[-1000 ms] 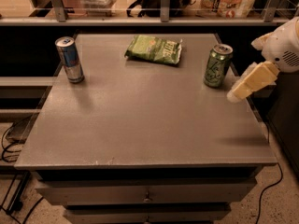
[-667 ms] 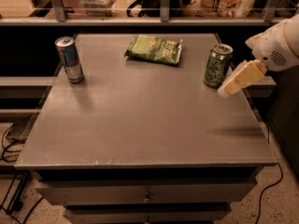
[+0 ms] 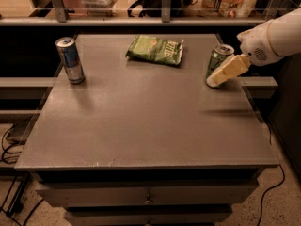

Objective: Move green can near redbull can

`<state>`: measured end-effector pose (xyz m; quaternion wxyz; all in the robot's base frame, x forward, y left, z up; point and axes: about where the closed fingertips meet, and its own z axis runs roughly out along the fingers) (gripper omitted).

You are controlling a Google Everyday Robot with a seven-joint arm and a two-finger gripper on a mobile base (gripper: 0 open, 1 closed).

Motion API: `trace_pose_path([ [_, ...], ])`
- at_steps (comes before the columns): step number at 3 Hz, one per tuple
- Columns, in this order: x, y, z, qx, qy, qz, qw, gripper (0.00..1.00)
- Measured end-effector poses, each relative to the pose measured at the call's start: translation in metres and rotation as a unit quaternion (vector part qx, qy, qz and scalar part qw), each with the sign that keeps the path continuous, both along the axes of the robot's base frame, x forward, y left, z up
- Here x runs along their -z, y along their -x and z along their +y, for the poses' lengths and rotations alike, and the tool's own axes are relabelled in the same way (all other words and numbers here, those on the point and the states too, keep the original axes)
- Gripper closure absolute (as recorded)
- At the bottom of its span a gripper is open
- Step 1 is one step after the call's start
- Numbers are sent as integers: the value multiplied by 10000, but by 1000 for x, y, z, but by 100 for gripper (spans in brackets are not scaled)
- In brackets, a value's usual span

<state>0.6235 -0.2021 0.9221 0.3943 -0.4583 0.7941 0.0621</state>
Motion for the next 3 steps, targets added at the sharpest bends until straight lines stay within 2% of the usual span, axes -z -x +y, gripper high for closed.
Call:
trace_pose_path([
  [1,10,-24,5,-57,-120,-10,9999,17],
  [2,17,-37,10,-120,-159,33,9998,41],
  [3,15,-38,18,-189,-1,86,9998,64],
])
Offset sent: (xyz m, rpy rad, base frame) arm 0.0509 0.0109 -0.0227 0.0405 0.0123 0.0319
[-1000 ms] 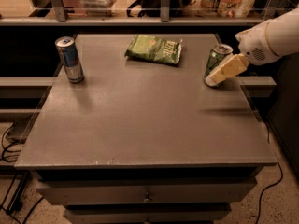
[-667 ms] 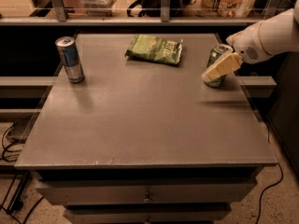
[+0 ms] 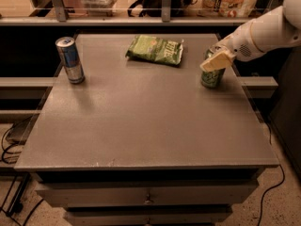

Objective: Move green can near redbull can

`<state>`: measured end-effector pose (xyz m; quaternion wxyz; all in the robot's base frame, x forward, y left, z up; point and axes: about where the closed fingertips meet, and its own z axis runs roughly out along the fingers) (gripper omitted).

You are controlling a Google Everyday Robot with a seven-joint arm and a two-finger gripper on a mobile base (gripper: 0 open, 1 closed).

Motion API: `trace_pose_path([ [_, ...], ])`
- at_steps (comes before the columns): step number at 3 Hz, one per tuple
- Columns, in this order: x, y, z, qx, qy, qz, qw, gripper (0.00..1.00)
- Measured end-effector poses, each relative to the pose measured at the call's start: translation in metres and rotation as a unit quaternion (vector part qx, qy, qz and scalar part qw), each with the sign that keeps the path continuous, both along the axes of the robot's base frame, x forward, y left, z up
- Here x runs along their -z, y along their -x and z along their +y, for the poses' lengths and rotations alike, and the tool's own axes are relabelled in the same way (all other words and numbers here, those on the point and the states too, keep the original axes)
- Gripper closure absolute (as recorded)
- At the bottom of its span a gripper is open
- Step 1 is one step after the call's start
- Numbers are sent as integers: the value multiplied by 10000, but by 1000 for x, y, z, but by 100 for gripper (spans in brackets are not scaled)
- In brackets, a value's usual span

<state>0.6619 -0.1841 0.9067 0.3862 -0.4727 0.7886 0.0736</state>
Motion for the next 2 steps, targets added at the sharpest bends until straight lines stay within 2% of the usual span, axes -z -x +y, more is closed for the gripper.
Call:
trace_pose_path([
  [1,-25,8,22,-258,147,-162,9994,87],
  [2,-69,27,55,-664,143,-663,9955,100],
])
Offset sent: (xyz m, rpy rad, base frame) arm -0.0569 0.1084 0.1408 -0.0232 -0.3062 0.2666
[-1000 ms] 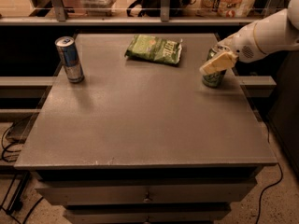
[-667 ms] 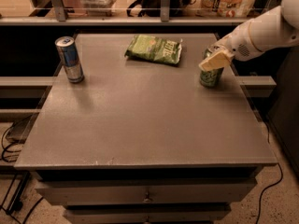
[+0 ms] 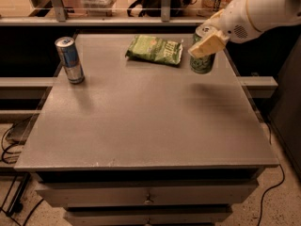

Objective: Move green can near redbull can

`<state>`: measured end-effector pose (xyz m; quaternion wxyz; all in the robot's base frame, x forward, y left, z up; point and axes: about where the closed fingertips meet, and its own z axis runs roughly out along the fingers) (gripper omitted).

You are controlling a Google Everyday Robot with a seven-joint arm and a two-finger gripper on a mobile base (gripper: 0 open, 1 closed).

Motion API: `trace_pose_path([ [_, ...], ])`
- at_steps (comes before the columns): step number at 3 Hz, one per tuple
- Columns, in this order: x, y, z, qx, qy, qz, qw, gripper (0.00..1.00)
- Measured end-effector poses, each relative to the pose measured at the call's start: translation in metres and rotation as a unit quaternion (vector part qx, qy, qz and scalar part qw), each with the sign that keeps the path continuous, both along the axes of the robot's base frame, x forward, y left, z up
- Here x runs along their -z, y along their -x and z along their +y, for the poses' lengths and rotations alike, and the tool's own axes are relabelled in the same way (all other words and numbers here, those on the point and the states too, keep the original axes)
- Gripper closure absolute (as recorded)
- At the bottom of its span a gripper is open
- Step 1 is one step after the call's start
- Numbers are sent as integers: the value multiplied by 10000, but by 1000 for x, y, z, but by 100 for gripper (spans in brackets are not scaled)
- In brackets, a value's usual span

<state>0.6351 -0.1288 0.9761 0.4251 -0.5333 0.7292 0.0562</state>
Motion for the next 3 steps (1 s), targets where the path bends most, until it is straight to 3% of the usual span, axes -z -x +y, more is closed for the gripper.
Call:
trace_pose_path([
  [1,-8,3,8,-115,17,-105,9999,100],
  [2,3,4,25,-441,-106,116,9989,100],
  [3,5,7,74,-1009,-219,99,9946,100],
])
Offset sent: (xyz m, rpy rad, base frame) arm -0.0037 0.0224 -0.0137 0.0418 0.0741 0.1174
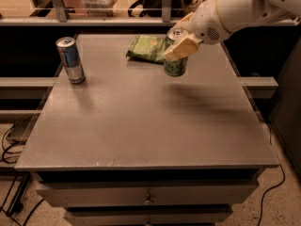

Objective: Move green can near redbull can

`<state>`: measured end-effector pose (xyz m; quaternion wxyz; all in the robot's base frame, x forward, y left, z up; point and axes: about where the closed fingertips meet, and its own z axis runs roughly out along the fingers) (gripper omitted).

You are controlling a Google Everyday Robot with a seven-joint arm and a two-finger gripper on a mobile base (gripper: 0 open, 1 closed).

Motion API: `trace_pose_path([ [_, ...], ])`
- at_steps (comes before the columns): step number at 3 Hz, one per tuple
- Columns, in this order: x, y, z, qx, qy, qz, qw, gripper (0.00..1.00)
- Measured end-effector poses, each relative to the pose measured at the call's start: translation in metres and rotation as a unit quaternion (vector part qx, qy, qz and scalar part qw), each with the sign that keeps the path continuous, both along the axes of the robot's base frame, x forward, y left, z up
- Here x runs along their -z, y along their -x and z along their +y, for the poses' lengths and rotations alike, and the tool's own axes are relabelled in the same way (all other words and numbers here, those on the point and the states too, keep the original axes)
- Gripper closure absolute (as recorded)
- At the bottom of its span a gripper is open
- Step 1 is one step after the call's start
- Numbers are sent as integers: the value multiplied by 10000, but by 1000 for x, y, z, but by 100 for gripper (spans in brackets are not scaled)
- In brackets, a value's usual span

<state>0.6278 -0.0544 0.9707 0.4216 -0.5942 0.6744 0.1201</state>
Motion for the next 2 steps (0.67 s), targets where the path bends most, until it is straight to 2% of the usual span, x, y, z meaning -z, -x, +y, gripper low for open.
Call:
trace_pose_path([
  [1,-2,5,66,-702,-254,-45,9972,100],
  [2,-18,26,122,-1465,-539,-162,9876,100],
])
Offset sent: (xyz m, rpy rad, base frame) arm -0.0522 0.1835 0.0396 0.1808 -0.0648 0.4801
